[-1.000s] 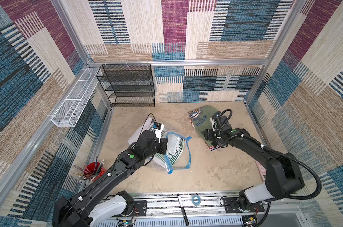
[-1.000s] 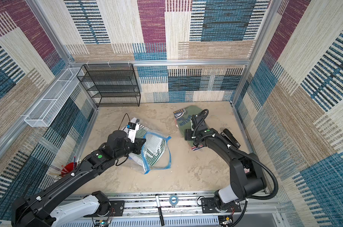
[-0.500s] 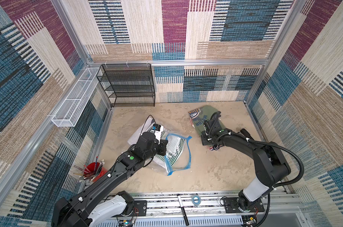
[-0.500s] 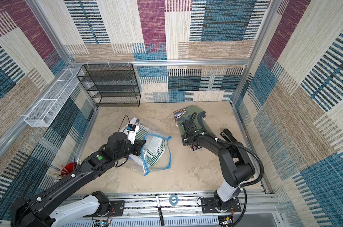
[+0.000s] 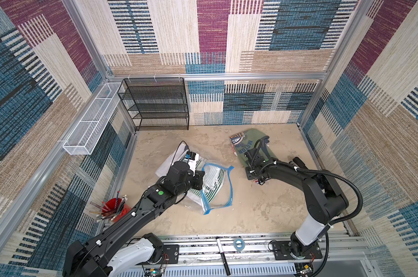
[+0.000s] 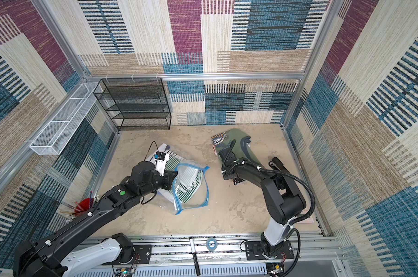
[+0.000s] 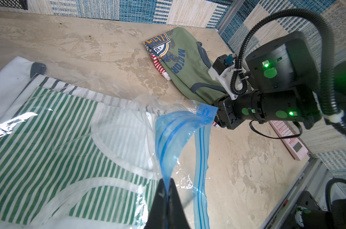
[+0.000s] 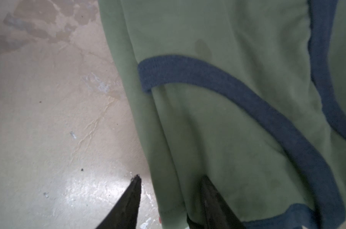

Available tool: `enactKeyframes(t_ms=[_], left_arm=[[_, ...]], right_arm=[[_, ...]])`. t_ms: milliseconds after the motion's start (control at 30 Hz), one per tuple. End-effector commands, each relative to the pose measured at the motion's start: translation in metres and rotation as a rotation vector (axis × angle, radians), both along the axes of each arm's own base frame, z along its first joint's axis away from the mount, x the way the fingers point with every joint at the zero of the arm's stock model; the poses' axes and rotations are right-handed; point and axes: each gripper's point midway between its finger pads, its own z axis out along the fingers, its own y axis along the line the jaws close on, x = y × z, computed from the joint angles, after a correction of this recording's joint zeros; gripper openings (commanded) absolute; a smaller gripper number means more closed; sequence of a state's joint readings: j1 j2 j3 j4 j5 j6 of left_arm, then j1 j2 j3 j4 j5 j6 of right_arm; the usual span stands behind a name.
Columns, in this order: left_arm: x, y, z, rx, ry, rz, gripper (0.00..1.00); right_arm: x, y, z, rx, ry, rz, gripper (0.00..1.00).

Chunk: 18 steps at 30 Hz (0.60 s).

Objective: Take the tank top out of the vacuum bag
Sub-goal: Adjust the tank top.

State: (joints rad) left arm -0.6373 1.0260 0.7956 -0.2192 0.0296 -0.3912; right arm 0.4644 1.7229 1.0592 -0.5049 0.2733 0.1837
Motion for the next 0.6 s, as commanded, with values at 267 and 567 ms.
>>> enactKeyframes(t_ms=[267, 567], left_arm=[[0.000, 0.002, 0.008, -0.011, -0.024, 0.007, 0.00], [0.000, 0.001, 0.009, -0.013, -0.025, 0.004, 0.00]], right_arm=[[0.004, -0.002, -0.007, -0.017, 0.004, -0.025, 0.25], [0.014, 0.001, 0.024, -0.010, -0.053, -0.007, 0.00]])
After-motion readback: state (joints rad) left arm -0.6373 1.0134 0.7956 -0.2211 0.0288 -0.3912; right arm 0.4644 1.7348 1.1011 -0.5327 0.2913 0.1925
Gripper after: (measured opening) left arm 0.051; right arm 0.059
